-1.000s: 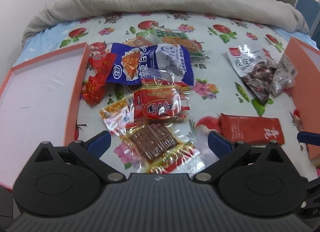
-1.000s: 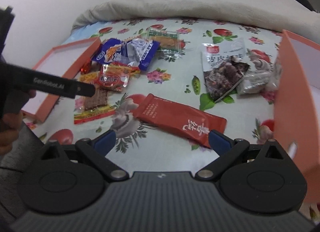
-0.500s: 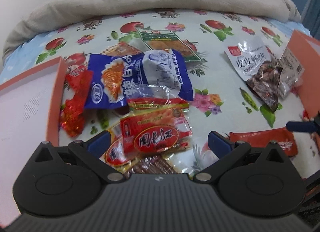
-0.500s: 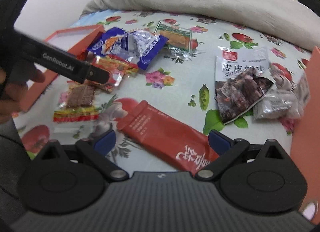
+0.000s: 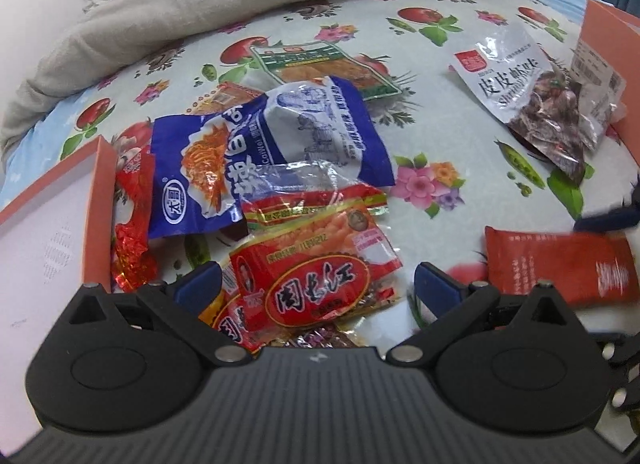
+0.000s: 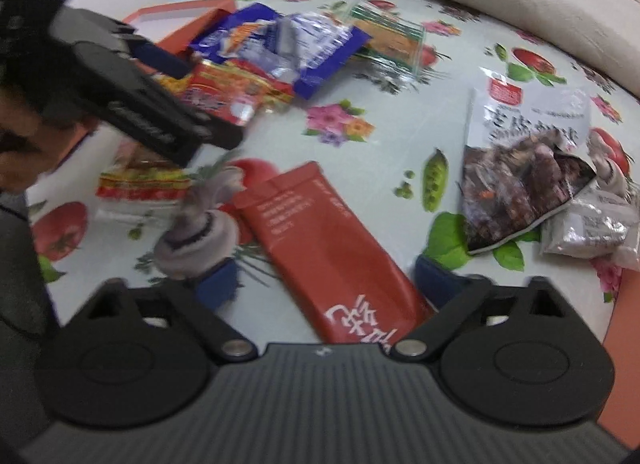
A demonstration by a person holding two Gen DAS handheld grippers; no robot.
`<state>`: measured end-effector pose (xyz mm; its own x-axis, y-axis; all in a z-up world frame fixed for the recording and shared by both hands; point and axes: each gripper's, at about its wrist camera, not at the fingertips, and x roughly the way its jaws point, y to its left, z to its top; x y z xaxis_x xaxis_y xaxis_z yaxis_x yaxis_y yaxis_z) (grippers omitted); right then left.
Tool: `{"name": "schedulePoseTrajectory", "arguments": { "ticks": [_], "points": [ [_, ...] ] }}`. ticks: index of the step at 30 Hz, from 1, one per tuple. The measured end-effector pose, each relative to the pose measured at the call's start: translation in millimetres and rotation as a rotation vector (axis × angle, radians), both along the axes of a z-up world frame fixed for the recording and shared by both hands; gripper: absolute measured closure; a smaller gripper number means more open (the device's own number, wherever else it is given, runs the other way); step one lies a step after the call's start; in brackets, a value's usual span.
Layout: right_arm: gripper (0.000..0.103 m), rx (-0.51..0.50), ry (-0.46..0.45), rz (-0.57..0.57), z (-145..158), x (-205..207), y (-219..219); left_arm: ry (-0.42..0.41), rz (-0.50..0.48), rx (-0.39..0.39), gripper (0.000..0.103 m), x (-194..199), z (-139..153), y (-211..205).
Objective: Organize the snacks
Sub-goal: 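Reach the right gripper to the red bar wrapper and close on it, then grasp the red-yellow sausage pack with the left gripper while right lifts red wrapper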
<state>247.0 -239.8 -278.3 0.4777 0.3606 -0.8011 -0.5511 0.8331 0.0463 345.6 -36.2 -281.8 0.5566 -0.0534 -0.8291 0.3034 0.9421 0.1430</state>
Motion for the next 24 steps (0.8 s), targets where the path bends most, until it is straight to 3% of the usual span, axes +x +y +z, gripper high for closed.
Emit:
{"name": "schedulePoseTrajectory", "arguments": {
  "ticks": [1, 3, 7, 15, 18, 24],
  "points": [
    [0.050, 0.008, 0.002, -0.003, 2.8, -0.8, 0.1, -0.001, 0.003, 0.001, 0.000, 0.8, -0.5, -0.1],
    [0.061, -0.005, 0.003, -0.012, 5.4, -1.4, 1.3, 0.004, 0.002, 0.006, 0.000, 2.3, -2.0, -1.0],
    [0.072, -0.006, -0.012, -0.041, 10.3, -6.6, 1.9, 0.022, -0.005, 0.006, 0.000, 3.4, -6.9, -4.6],
    [0.073, -0.012, -0.036, -0.170, 10.4, -21.3, -0.6, 0.032, 0.041, -0.038, 0.004, 1.1, -9.0, -2.5],
    [0.073, 0.006, -0.032, -0.210, 9.8, -25.3, -1.6, 0.066, 0.062, -0.088, 0.014, 1.1, -7.0, 0.8],
    [0.073, 0.014, -0.033, -0.254, 11.5, -28.9, -3.8, 0.062, 0.071, -0.092, 0.036, -3.6, 1.1, -5.3]
  ]
}}
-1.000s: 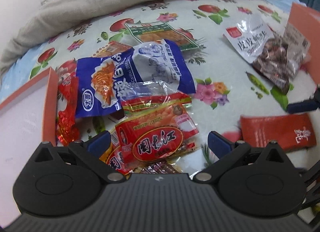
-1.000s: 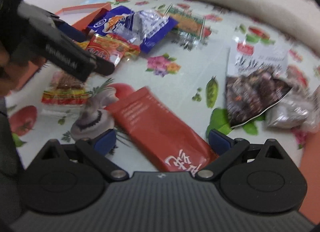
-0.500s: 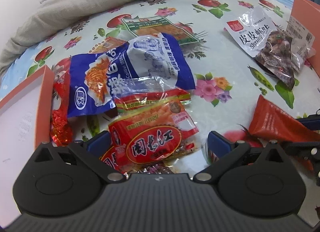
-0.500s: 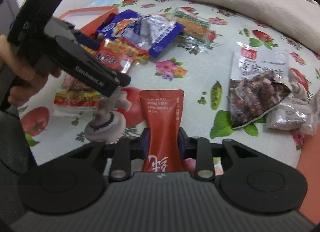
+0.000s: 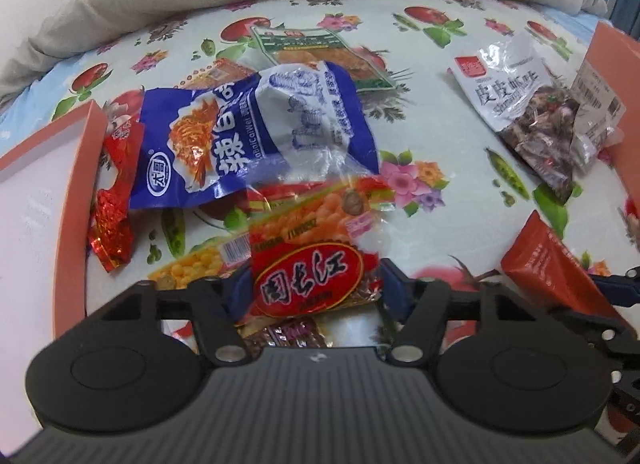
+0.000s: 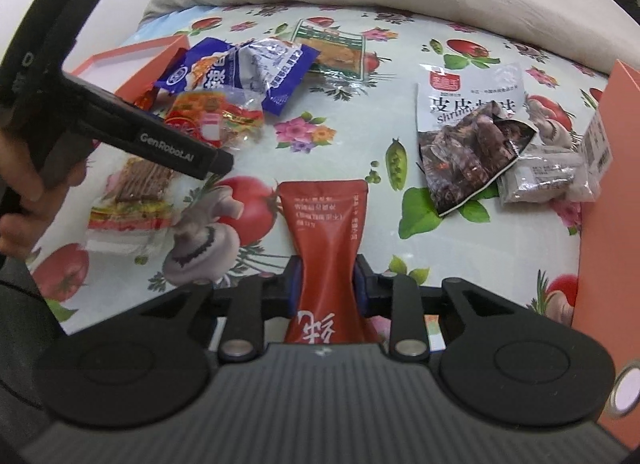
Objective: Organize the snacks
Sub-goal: 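Grasp the red-yellow sausage pack with the left gripper while right lifts red wrapper, then carry both packets to the deep pink box and release them inside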
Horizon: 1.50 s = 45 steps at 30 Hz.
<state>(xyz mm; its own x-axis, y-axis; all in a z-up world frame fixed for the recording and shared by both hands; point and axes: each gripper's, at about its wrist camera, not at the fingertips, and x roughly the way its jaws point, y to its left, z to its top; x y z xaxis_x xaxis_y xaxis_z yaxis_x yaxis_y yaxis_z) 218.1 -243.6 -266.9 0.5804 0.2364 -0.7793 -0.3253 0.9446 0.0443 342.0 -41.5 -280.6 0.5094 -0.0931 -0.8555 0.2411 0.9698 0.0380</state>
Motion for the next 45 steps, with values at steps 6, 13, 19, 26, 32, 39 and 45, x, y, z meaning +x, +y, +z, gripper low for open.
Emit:
{"name": "schedulePoseTrajectory", "arguments": {
  "ticks": [6, 13, 19, 26, 32, 39, 45],
  "points": [
    [0.073, 0.007, -0.013, -0.056, 6.3, -2.2, -8.5, -0.011, 0.030, -0.053, 0.040, -6.8, 8.0, 3.6],
    [0.073, 0.039, -0.023, -0.135, 19.6, -7.1, -20.3, -0.043, 0.073, -0.119, 0.040, -17.0, 32.4, 5.1],
    [0.073, 0.067, -0.017, -0.214, 29.4, -11.2, -29.0, -0.064, 0.128, -0.170, 0.040, -28.5, 55.7, 5.5],
    [0.073, 0.102, -0.030, -0.253, 42.3, -19.3, -35.6, -0.101, 0.149, -0.245, 0.040, -41.7, 87.3, 2.3],
    [0.073, 0.121, -0.059, -0.293, 66.1, -25.3, -49.6, -0.116, 0.109, -0.238, 0.040, -48.8, 110.5, -15.6],
    [0.073, 0.120, -0.105, -0.297, 102.7, -29.5, -60.7, -0.129, 0.094, -0.254, 0.040, -59.0, 138.1, -35.6],
    [0.073, 0.127, -0.174, -0.277, 143.3, -34.0, -67.3, -0.157, 0.093, -0.275, 0.040, -65.8, 171.2, -52.5]
  ]
}}
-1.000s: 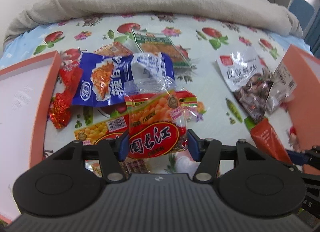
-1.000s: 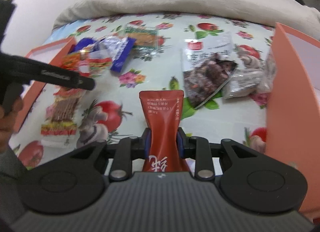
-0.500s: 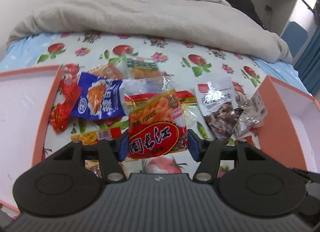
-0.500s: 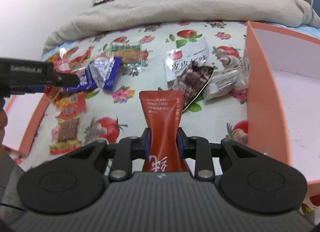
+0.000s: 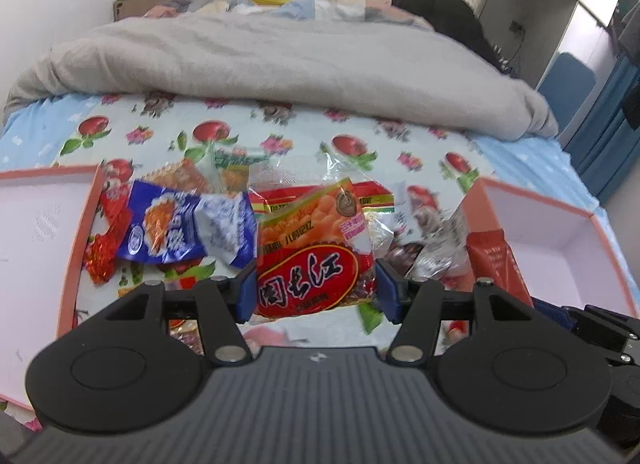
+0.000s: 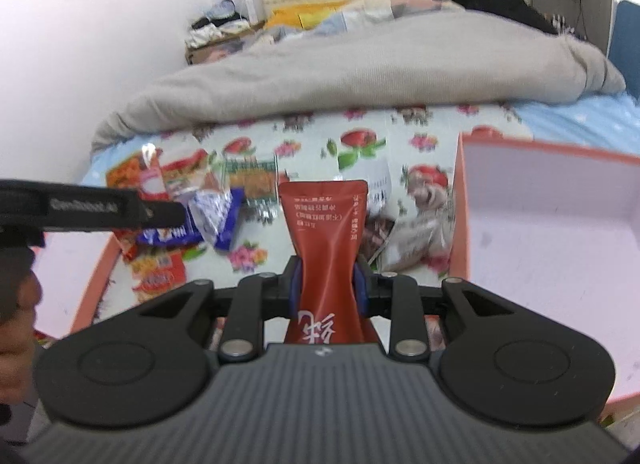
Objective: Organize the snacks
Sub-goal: 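Carry both packets to the deep pink box and release them inside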
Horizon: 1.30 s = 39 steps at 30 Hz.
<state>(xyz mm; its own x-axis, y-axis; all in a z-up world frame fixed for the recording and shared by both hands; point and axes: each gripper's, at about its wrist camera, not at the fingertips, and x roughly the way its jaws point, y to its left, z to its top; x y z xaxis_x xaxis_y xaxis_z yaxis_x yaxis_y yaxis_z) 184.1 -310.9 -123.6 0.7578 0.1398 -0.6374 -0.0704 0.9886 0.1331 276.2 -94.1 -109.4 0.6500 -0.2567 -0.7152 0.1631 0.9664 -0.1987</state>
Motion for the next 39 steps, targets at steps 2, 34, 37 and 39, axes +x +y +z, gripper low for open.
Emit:
{"name": "schedulePoseTrajectory", "arguments": {
  "ticks": [2, 34, 37, 39],
  "points": [
    [0.073, -0.007, -0.025, -0.003, 14.9, -1.0, -2.6, -0.011, -0.001, 0.000, 0.040, -1.0, 12.7, -7.5],
    [0.073, -0.003, -0.196, -0.301, 86.0, -22.8, -157.9, -0.135, -0.318, -0.068, 0.039, -6.8, 100.2, -220.7],
    [0.073, 0.003, -0.144, -0.336, 67.9, -21.1, -176.9, -0.087, -0.359, -0.041, 0.039, -3.8, 77.6, -249.7],
    [0.073, 0.005, -0.106, -0.356, 53.9, -20.5, -186.9, -0.050, -0.379, -0.021, 0.039, 0.7, 58.6, -265.2]
  ]
}}
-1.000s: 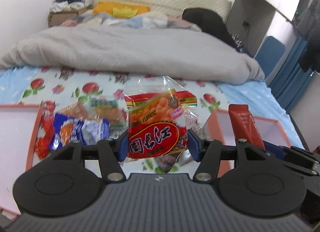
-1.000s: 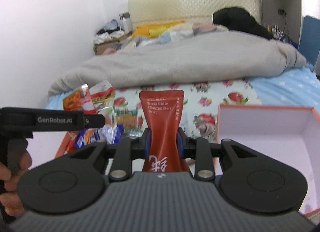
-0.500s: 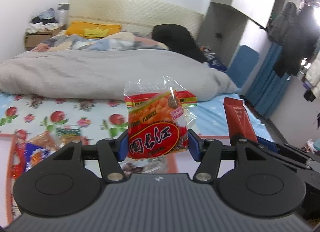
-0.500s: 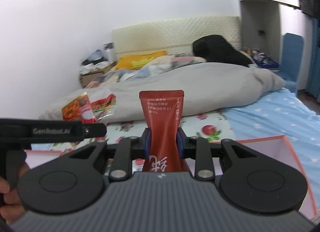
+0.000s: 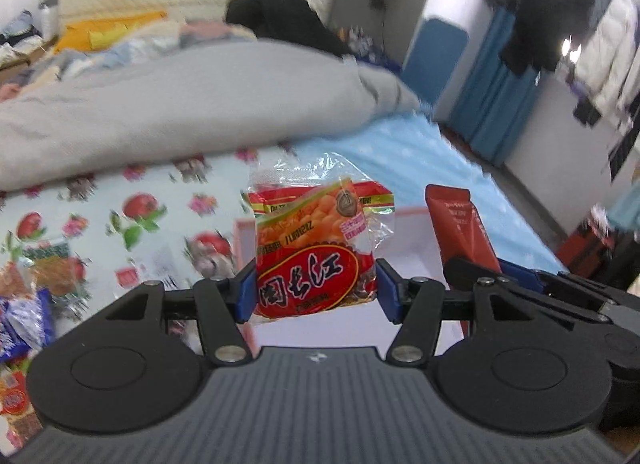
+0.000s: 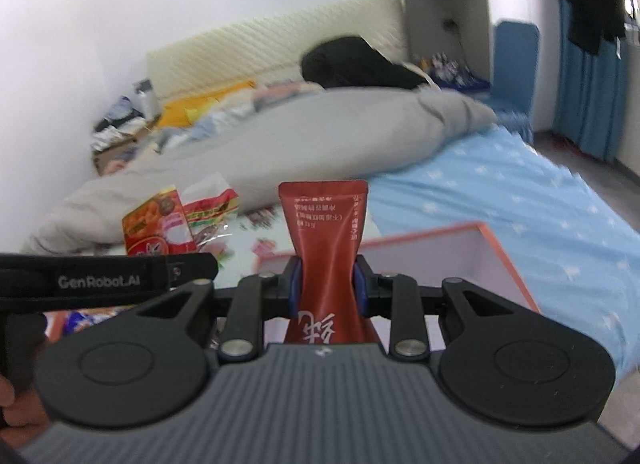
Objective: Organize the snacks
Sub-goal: 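Carry both packets to the deep pink box and release them inside, then withdraw both open grippers from the box back over the snacks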
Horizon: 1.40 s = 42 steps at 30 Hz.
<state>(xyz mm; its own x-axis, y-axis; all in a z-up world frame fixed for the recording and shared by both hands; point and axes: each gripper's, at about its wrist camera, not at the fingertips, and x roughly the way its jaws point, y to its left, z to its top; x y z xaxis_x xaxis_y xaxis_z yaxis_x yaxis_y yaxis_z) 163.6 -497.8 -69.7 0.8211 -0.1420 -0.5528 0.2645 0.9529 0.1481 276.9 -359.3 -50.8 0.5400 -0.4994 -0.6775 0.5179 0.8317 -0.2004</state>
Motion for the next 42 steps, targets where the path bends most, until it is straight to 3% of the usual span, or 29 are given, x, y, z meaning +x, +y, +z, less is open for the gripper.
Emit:
{"name": "schedulePoseTrajectory", "arguments": {
  "ticks": [13, 19, 21, 23, 25, 27, 42],
  "points": [
    [0.073, 0.111, 0.220, -0.114, -99.5, -6.9, -50.0, 0.188, -0.127, 0.159, 0.039, 13.0, -98.9, -67.4],
    [0.072, 0.141, 0.248, -0.122, -112.7, -5.0, -59.4, 0.230, -0.143, 0.188, 0.036, 18.4, -116.9, -79.0],
    [0.071, 0.149, 0.253, -0.134, -113.1, -3.3, -61.6, 0.221, -0.157, 0.184, 0.033, 18.6, -115.2, -81.0],
    [0.068, 0.165, 0.254, -0.144, -112.3, -2.8, -65.4, 0.206, -0.171, 0.173, 0.020, 18.3, -111.1, -81.4],
    [0.047, 0.165, 0.253, -0.163, -109.5, -2.5, -67.8, 0.189, -0.162, 0.174, 0.015, 17.5, -104.7, -80.0],
    [0.039, 0.165, 0.229, -0.162, -104.0, -3.9, -67.3, 0.170, -0.148, 0.181, 0.015, 15.9, -95.9, -78.0],
    [0.040, 0.130, 0.004, -0.148, -19.5, -41.0, -35.3, -0.048, -0.110, 0.062, 0.015, -21.3, 8.9, -17.1]
  ]
}}
